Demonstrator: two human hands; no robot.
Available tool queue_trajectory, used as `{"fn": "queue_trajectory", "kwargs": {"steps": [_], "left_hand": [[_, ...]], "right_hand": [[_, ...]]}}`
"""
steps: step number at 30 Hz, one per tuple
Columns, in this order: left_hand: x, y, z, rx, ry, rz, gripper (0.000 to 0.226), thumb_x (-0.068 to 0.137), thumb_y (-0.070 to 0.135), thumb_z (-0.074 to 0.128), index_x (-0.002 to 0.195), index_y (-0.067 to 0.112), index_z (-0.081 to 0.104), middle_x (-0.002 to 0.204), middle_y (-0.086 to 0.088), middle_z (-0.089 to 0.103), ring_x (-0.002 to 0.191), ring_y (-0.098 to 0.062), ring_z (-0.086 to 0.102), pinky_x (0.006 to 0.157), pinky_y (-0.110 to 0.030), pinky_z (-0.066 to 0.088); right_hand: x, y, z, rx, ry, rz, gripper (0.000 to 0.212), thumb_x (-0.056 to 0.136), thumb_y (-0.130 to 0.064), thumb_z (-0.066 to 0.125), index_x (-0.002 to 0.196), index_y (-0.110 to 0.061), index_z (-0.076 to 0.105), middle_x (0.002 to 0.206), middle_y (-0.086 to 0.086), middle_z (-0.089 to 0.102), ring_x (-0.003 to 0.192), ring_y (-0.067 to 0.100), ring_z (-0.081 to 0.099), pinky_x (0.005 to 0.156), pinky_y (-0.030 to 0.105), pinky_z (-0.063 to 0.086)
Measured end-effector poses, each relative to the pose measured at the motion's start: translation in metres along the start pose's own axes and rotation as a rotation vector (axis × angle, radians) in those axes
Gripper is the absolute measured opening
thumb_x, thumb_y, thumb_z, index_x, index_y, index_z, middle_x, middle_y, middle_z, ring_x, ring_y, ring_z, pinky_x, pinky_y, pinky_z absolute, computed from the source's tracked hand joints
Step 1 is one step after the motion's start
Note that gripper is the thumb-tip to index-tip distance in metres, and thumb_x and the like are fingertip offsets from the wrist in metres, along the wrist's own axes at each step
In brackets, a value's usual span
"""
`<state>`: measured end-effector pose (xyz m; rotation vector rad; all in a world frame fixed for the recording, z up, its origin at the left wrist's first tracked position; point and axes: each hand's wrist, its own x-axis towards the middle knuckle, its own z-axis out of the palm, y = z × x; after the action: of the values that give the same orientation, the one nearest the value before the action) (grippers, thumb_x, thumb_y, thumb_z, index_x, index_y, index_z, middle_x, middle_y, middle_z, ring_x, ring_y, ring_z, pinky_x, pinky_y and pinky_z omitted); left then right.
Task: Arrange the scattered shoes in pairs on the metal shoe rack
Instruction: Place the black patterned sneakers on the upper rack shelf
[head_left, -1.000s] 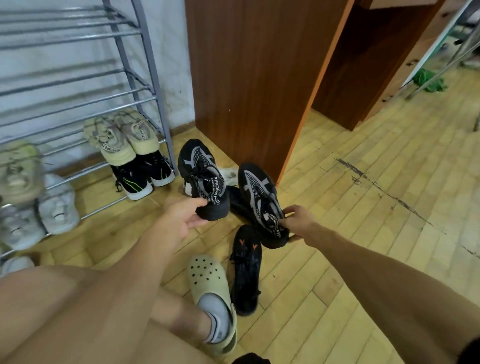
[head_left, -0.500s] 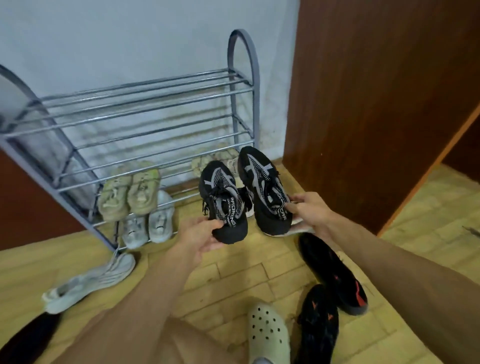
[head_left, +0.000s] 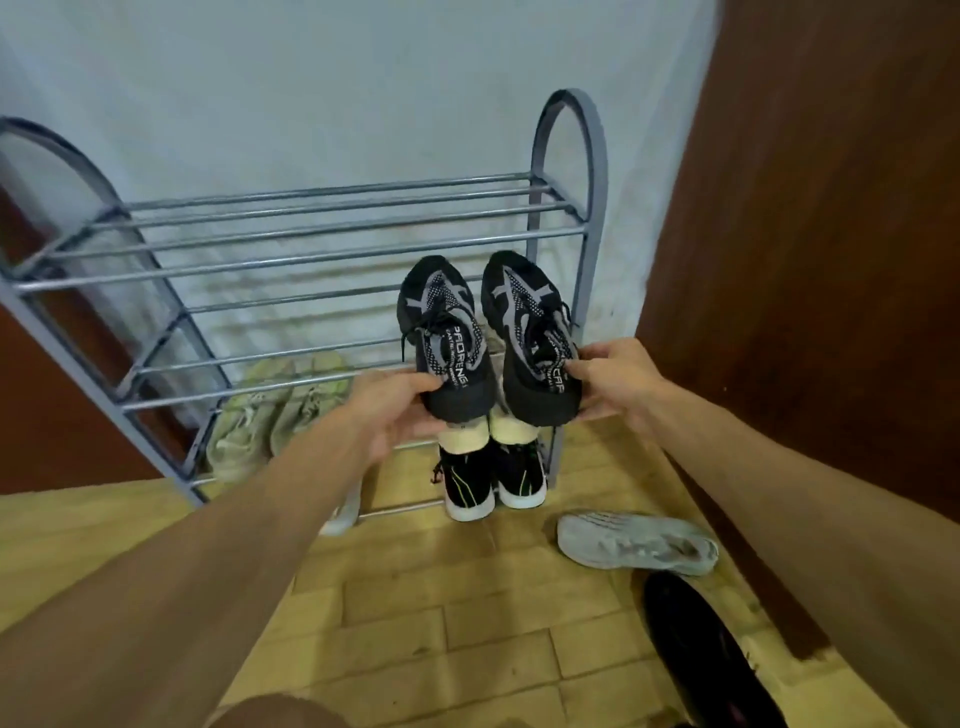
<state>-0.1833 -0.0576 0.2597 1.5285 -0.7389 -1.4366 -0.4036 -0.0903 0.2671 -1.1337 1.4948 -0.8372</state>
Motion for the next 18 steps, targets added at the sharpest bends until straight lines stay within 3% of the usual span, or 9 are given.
{"fn": "queue_trajectory", "kwargs": {"steps": [4,7,10,13,18], "left_hand": [[0.048,0.018,-0.006,0.013,-0.015,-0.030,0.019,0.090,0.001,0.057,0.108,-0.001,0.057,0.114,-0.019,0.065,0.088,-0.029,0.070,0.060,-0.034,0.062],[0.076,0.025,-0.011,0.042,-0.010,-0.035,0.024,0.090,0.002,0.058,0.113,-0.004,0.056,0.119,-0.020,0.063,0.087,-0.030,0.070,0.057,-0.034,0.062],[0.094,0.033,-0.011,0.055,-0.020,-0.040,0.022,0.090,0.003,0.057,0.111,-0.003,0.056,0.113,-0.018,0.063,0.083,-0.031,0.070,0.057,-0.035,0.062],[0.106,0.041,-0.008,0.105,-0.025,-0.043,0.018,0.092,0.005,0.057,0.107,-0.003,0.056,0.114,-0.017,0.060,0.080,-0.033,0.069,0.056,-0.035,0.061],[0.112,0.046,-0.002,0.211,0.009,-0.027,0.030,0.093,0.013,0.058,0.118,-0.003,0.053,0.126,-0.018,0.056,0.075,-0.032,0.068,0.051,-0.034,0.060]], "right_hand": [[0.041,-0.016,0.016,-0.088,0.022,-0.021,0.026,0.094,-0.009,0.057,0.119,-0.003,0.055,0.108,0.016,0.066,0.092,0.033,0.070,0.064,0.038,0.062],[0.069,-0.022,0.027,-0.084,0.052,-0.027,0.025,0.094,-0.010,0.058,0.118,-0.005,0.057,0.109,0.016,0.066,0.090,0.033,0.071,0.067,0.042,0.062],[0.094,-0.023,0.035,-0.122,0.105,-0.056,0.007,0.094,-0.015,0.059,0.087,-0.014,0.059,0.103,0.014,0.067,0.086,0.033,0.072,0.071,0.046,0.062],[0.114,-0.020,0.041,-0.173,0.175,-0.102,0.025,0.094,-0.019,0.058,0.070,-0.025,0.055,0.100,0.013,0.068,0.087,0.034,0.071,0.074,0.046,0.061],[0.128,-0.018,0.045,-0.138,0.250,-0.109,0.028,0.096,-0.024,0.053,0.069,-0.026,0.056,0.101,0.012,0.067,0.095,0.030,0.067,0.083,0.047,0.058]]}}
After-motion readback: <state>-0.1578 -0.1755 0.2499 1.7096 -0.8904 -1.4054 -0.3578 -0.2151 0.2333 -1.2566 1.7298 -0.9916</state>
